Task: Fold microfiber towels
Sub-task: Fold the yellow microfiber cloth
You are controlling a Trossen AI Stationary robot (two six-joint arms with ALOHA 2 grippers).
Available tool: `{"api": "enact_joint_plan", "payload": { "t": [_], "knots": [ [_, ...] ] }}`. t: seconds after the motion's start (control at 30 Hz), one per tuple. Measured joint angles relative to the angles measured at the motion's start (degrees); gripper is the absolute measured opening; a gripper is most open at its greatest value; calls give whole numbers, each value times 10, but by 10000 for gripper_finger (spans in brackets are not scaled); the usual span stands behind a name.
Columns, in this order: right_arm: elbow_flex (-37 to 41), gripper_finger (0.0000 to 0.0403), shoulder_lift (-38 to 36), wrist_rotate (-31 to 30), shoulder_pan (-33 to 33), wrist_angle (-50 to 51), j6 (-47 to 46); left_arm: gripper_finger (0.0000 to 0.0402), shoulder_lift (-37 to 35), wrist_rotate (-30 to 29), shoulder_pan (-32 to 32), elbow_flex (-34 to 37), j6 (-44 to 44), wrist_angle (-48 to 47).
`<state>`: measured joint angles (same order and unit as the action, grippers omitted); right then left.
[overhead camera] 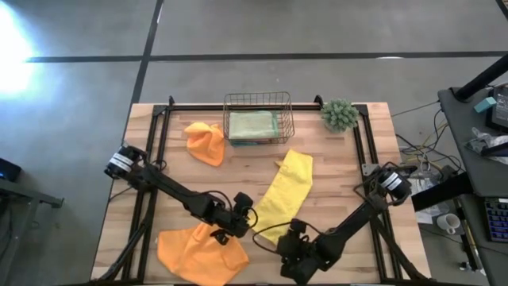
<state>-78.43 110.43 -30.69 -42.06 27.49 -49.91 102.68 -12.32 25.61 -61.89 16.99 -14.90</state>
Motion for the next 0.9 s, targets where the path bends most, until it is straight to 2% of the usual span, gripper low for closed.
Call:
{"api": "enact_joint_plan", "payload": {
  "t": [0.13, 0.37, 0.9],
  "knots": [
    [0, 192, 4, 0, 9, -7, 0, 157, 24, -3, 0, -4, -1, 8],
    [0, 192, 4, -3, 13, -13, 26, 157, 37, -43, -4, -5, -1, 10],
    [2, 192, 47, 15, 29, -38, 15, 157, 56, -45, -9, -7, 8, 54]
  ]
}}
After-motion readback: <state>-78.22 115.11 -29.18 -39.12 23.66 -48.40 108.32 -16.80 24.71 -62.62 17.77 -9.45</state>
